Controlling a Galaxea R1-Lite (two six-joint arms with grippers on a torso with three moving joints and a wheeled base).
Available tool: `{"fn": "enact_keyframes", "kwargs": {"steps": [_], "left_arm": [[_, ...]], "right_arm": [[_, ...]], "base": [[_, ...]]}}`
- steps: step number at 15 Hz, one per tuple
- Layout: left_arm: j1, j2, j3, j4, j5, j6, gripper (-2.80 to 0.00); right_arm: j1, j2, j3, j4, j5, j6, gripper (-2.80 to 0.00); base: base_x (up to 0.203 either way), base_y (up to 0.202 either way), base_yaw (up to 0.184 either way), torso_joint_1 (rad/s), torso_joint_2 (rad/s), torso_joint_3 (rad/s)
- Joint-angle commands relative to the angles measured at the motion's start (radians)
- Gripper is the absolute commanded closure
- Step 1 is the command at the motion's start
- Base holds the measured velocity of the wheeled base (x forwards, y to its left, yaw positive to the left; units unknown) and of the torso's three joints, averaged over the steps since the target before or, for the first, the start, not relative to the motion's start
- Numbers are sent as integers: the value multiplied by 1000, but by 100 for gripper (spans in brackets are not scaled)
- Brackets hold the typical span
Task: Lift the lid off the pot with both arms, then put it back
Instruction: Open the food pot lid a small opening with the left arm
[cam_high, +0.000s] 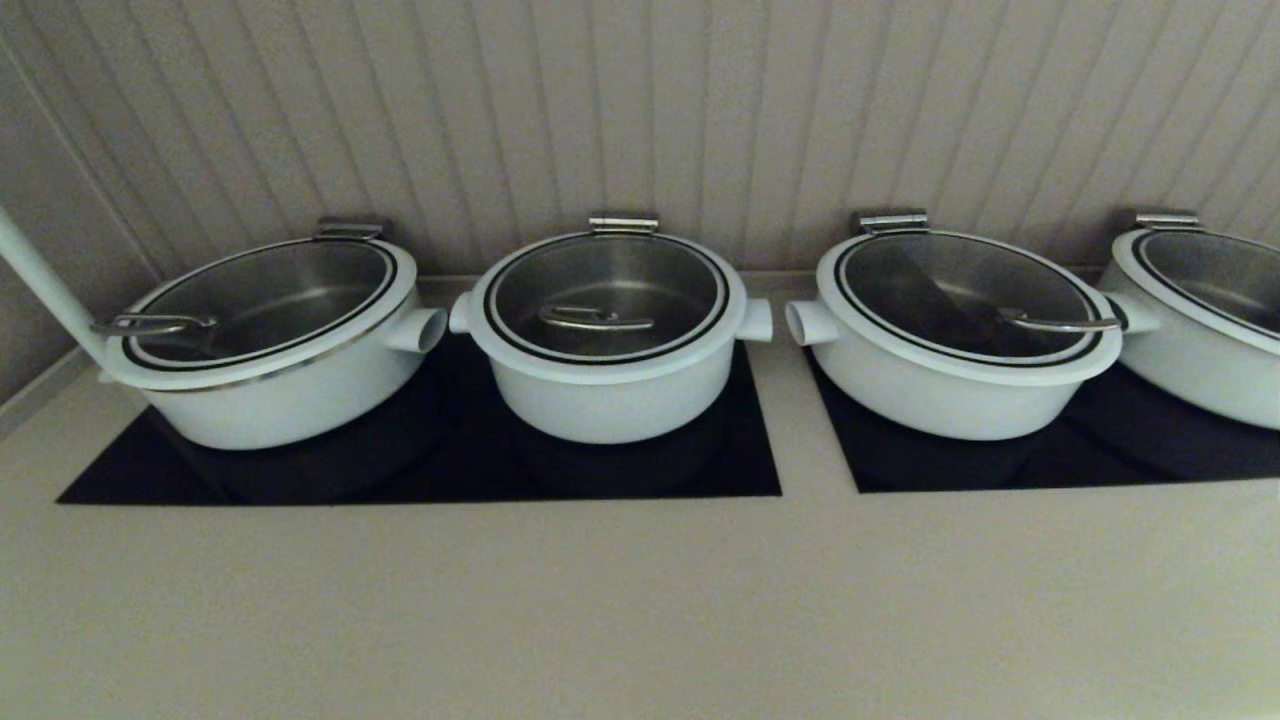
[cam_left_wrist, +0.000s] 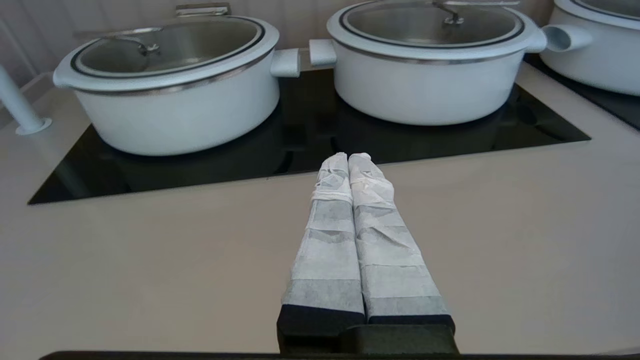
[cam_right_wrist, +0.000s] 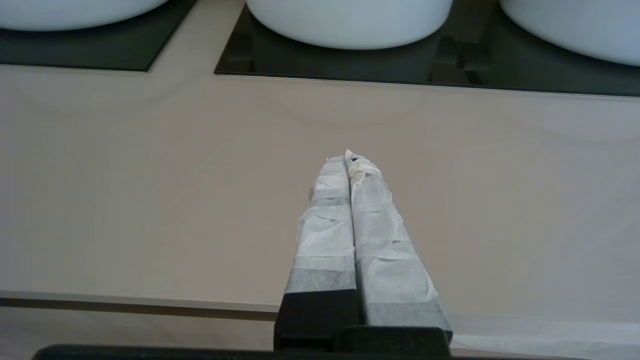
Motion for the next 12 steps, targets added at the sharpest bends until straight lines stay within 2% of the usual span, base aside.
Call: {"fn": "enact_keyframes", "kwargs": {"steps": [1, 5, 12], "left_arm": [[-1, 120, -47, -8, -5, 4, 0], [-48, 302, -141, -34, -8, 9, 0], [-213, 673, -211, -234, -8, 2, 0]], "right_arm": [[0, 1, 0, 0, 1, -1, 0], [0, 1, 0, 0, 1, -1, 0], [0, 1, 0, 0, 1, -1, 0]], "base": [[0, 0, 0, 0, 0, 0], [0, 0, 0, 0, 0, 0], [0, 0, 0, 0, 0, 0]]}}
